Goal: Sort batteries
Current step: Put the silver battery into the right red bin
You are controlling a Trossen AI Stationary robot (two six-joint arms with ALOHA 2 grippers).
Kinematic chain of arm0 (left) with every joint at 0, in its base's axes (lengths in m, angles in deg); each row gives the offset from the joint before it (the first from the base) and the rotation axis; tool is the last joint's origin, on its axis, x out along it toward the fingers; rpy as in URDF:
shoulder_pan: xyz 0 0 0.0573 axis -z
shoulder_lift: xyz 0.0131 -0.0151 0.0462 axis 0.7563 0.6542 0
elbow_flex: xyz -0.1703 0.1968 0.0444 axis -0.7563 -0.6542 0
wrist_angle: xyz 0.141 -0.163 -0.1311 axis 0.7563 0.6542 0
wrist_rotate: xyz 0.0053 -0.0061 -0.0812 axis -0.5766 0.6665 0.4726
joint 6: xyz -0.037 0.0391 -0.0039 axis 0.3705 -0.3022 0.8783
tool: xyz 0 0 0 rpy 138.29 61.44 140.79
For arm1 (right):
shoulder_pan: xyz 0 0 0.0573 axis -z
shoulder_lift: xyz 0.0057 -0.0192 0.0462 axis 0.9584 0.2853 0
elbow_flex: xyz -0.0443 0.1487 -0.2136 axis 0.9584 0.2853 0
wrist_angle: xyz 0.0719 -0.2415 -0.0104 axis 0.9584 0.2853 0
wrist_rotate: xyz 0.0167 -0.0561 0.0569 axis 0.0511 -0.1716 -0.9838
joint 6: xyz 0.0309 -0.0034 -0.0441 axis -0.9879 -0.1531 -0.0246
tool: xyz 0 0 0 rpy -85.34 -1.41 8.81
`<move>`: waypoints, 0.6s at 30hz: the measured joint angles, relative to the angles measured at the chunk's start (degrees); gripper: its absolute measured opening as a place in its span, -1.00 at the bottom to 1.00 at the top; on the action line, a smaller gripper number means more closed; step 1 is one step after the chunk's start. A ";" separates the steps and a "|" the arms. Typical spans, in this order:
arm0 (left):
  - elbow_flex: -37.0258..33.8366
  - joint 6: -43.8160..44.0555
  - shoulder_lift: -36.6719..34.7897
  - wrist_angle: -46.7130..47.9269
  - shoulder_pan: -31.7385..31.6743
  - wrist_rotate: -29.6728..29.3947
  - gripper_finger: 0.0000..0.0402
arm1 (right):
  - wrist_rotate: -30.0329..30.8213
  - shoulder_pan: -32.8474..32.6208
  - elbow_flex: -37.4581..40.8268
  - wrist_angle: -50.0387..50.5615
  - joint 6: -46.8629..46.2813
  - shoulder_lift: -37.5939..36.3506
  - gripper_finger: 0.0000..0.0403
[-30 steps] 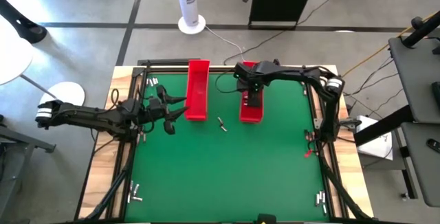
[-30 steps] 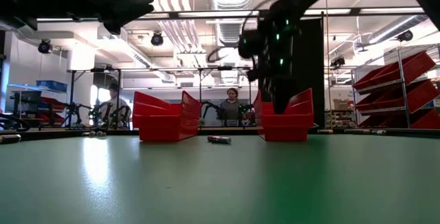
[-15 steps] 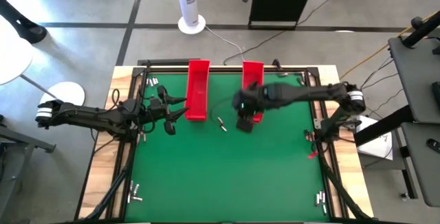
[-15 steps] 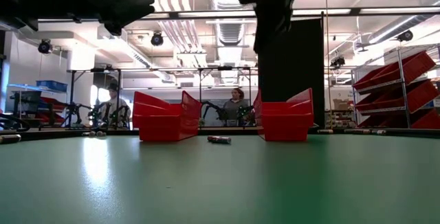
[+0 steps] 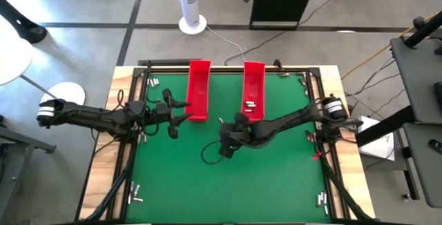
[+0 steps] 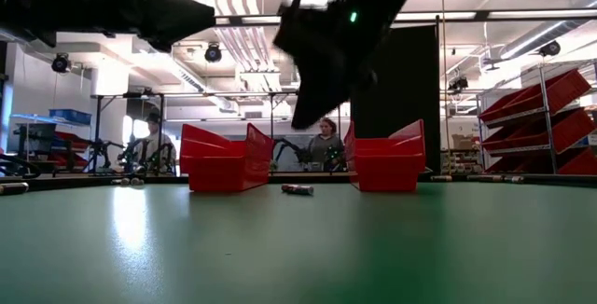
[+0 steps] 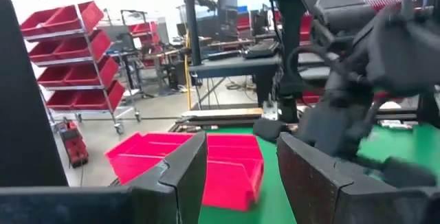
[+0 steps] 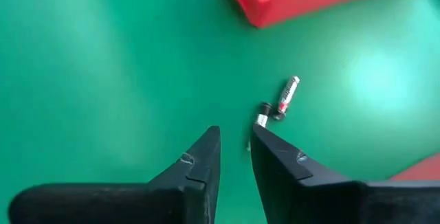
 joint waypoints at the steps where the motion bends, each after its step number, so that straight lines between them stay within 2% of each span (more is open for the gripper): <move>1: 0.00 -0.03 0.19 -0.33 -0.01 -0.02 -0.21 | 0.22 0.16 -0.02 -0.42 -0.48 1.09 -0.59; 5: 0.00 -0.48 0.47 -0.37 -0.02 -0.08 -0.21 | 0.26 0.80 -0.02 -1.44 -3.94 4.86 -0.46; 10: 0.00 -0.93 0.63 -0.34 -0.02 -0.12 -0.21 | 3.67 1.62 -0.08 -1.69 -13.39 7.08 -0.34; 18: 0.00 -0.93 0.61 -0.43 -0.02 -0.23 -0.21 | 5.51 1.99 -0.11 -1.71 -24.82 7.46 -0.32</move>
